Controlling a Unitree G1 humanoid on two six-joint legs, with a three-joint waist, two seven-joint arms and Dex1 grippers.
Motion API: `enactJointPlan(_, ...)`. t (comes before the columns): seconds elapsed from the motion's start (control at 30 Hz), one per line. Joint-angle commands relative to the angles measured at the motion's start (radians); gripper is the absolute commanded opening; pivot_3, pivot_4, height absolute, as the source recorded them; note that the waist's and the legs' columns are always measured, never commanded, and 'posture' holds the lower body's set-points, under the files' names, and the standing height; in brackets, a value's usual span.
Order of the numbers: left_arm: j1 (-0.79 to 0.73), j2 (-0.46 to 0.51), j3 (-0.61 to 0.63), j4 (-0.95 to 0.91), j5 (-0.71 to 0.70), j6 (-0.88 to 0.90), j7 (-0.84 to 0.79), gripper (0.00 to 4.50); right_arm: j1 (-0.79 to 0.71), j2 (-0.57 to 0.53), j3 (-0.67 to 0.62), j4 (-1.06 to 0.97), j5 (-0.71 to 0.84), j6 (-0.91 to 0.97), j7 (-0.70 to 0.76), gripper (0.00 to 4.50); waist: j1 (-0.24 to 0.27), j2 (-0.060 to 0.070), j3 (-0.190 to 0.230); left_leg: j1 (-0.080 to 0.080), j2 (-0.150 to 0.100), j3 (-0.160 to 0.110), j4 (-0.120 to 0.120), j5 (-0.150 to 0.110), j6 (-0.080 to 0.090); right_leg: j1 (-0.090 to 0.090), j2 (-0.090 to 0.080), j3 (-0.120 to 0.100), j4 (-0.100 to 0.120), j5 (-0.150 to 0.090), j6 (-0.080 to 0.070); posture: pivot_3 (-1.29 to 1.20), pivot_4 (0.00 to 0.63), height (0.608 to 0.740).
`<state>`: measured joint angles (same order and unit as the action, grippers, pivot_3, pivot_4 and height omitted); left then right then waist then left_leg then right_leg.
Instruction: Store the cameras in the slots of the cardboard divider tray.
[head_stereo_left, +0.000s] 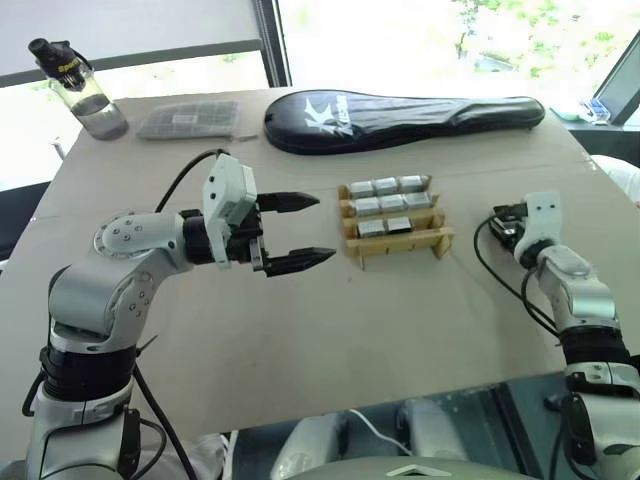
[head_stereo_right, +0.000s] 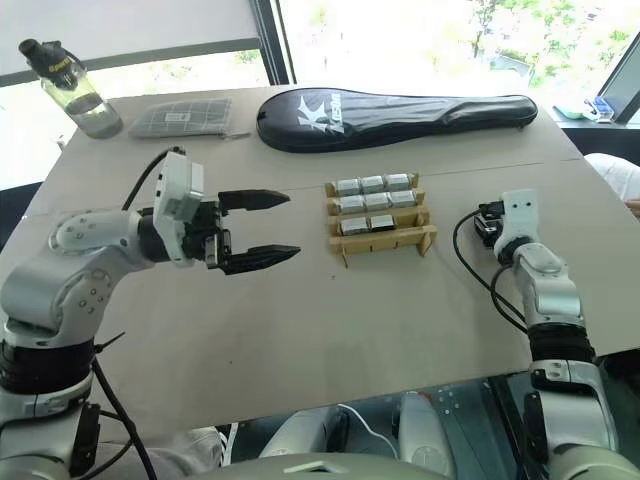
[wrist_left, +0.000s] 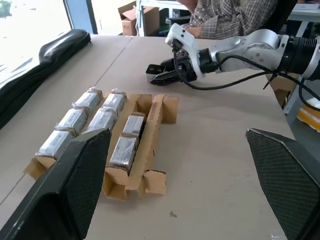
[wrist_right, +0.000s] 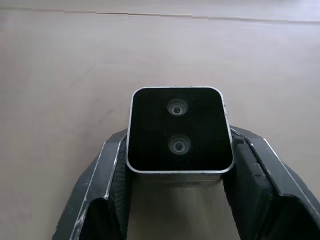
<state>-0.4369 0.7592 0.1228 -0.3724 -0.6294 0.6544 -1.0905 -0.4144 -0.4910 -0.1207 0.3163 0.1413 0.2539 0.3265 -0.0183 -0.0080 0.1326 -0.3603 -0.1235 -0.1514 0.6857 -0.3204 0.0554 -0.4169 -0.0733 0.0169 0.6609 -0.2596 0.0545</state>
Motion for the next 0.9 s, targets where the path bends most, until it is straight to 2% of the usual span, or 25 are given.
enactJointPlan(0.03, -0.053, -0.032, -0.022, 0.057, -0.002, -0.044, -0.002, 4.5, 0.037, -0.052, 0.039, -0.151, -0.08, -0.179, 0.045, 1.98, -0.002, 0.0, 0.0, 0.0, 0.0, 0.0, 0.0, 0.0, 0.0, 0.0, 0.0, 0.0, 0.0, 0.0, 0.0, 0.0, 0.15, 0.74)
enactJointPlan(0.1, -0.088, -0.05, -0.059, 0.13, 0.015, -0.063, -0.03, 4.5, 0.066, -0.113, 0.113, -0.241, -0.205, -0.354, 0.062, 1.98, -0.004, 0.0, 0.0, 0.0, 0.0, 0.001, 0.0, 0.0, 0.0, 0.0, 0.0, 0.0, 0.001, 0.0, 0.0, 0.0, 0.15, 0.74)
enactJointPlan(0.17, -0.149, -0.078, -0.11, 0.238, 0.046, -0.1, -0.073, 4.5, 0.081, -0.218, 0.241, -0.314, -0.394, -0.613, 0.106, 1.98, -0.008, 0.001, 0.0, 0.001, 0.0, 0.001, 0.0, 0.0, 0.0, 0.0, 0.001, 0.001, 0.001, 0.0, 0.0, 0.0, 0.15, 0.74)
enactJointPlan(0.23, -0.223, -0.125, -0.15, 0.355, 0.073, -0.131, -0.098, 4.5, 0.066, -0.253, 0.305, -0.346, -0.51, -0.745, 0.084, 1.98, -0.013, -0.001, -0.001, 0.001, 0.0, 0.003, 0.0, 0.0, 0.0, -0.003, 0.002, -0.001, 0.002, 0.0, 0.0, 0.0, 0.15, 0.74)
enactJointPlan(0.43, -0.368, -0.219, -0.262, 0.604, 0.191, -0.264, -0.189, 4.5, -0.039, -0.197, 0.391, -0.377, -0.714, -0.9, -0.007, 1.98, -0.022, -0.004, -0.002, 0.0, -0.001, 0.004, 0.002, 0.0, 0.0, -0.003, 0.001, -0.001, 0.001, 0.0, 0.0, 0.0, 0.15, 0.74)
enactJointPlan(0.7, -0.417, -0.283, -0.256, 0.648, 0.169, -0.237, -0.249, 4.5, -0.065, -0.139, 0.403, -0.394, -0.776, -0.91, -0.019, 1.98, -0.023, -0.004, -0.002, -0.003, 0.0, 0.003, 0.002, 0.0, 0.0, -0.006, 0.002, 0.0, 0.002, 0.0, 0.0, 0.0, 0.15, 0.74)
enactJointPlan(0.83, -0.412, -0.268, -0.263, 0.646, 0.172, -0.214, -0.274, 3.46, -0.055, -0.123, 0.401, -0.397, -0.773, -0.907, -0.03, 1.98, -0.023, -0.004, -0.002, -0.002, 0.0, 0.003, 0.001, 0.0, 0.0, -0.006, 0.002, 0.0, 0.002, 0.0, 0.0, 0.0, 0.15, 0.74)
enactJointPlan(0.9, -0.405, -0.265, -0.267, 0.639, 0.173, -0.207, -0.287, 2.62, -0.056, -0.115, 0.401, -0.399, -0.779, -0.904, -0.034, 1.98, -0.023, -0.004, -0.002, -0.002, 0.0, 0.003, 0.001, 0.0, 0.0, -0.006, 0.002, 0.0, 0.002, 0.0, 0.0, 0.0, 0.15, 0.74)
